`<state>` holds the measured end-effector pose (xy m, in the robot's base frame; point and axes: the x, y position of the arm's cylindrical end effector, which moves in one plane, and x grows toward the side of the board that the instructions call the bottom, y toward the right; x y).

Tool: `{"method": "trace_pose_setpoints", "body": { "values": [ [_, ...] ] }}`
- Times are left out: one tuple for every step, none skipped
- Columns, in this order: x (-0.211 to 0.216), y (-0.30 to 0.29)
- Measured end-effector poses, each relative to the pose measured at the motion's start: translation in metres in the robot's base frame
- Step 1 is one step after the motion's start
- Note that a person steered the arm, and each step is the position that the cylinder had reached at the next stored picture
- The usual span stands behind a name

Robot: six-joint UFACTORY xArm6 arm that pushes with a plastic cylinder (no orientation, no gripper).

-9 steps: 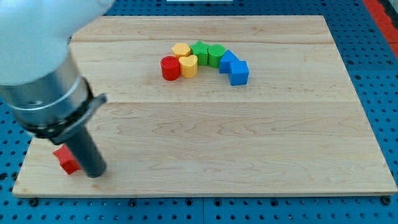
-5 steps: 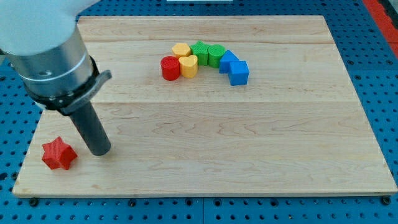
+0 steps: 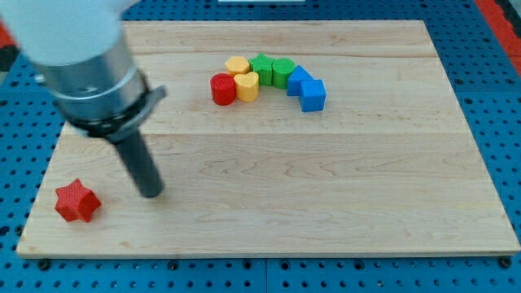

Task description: Point your arm towards yellow hexagon

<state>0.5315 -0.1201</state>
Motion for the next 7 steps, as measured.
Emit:
{"method": "trace_pose_setpoints", "body": {
  "values": [
    [-0.039,0.023],
    [-0.094,0.018],
    [-0.151,0.018],
    [-0.195,0.012],
    [-0.232,0.004],
    [-0.239,0.044],
    [-0.201,0.063]
  ]
}}
